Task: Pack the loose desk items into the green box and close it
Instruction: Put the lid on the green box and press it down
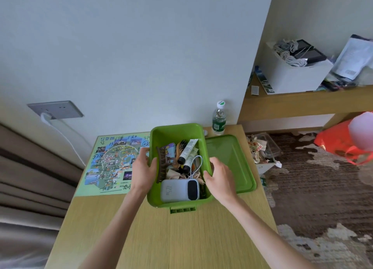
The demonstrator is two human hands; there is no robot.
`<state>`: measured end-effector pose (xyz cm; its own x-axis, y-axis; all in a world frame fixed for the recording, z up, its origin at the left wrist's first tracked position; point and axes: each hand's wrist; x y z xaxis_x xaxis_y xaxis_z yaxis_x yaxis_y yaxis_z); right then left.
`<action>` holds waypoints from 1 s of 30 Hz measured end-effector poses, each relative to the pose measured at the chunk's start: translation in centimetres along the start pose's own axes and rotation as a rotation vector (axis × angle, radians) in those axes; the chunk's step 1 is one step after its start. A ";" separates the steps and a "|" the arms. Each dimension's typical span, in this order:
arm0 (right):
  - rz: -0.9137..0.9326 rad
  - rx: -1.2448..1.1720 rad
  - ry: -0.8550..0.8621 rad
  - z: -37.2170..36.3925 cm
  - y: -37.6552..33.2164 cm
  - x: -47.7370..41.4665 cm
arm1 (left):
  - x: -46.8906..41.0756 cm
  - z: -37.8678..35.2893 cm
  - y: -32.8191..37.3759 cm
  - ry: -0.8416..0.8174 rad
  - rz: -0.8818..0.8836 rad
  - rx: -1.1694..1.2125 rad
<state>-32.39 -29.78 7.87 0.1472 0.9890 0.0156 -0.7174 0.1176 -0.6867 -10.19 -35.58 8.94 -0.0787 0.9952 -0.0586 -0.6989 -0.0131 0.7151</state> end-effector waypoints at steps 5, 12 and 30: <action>0.018 -0.014 -0.043 -2.9 -1.3 3.8 | 3.7 2.3 -3.8 0.001 0.070 0.003; 0.085 -0.040 -0.059 -4.9 -1.6 7.4 | 7.6 3.1 -6.2 0.049 0.135 0.037; 0.090 0.582 -0.367 -5.0 8.5 4.1 | 8.4 2.6 -7.2 0.128 0.070 0.087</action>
<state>-34.46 -25.14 -1.53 -0.0964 0.9516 0.2918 -0.9796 -0.0388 -0.1970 -3.97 -26.89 5.05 -0.2190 0.9715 -0.0913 -0.6251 -0.0678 0.7776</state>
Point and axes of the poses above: each hand's wrist, its own x-axis away from the middle knuckle, its own z-axis out of the back of the hand, y = z × x, and after that the axes turned 5 degrees about -y, right-handed
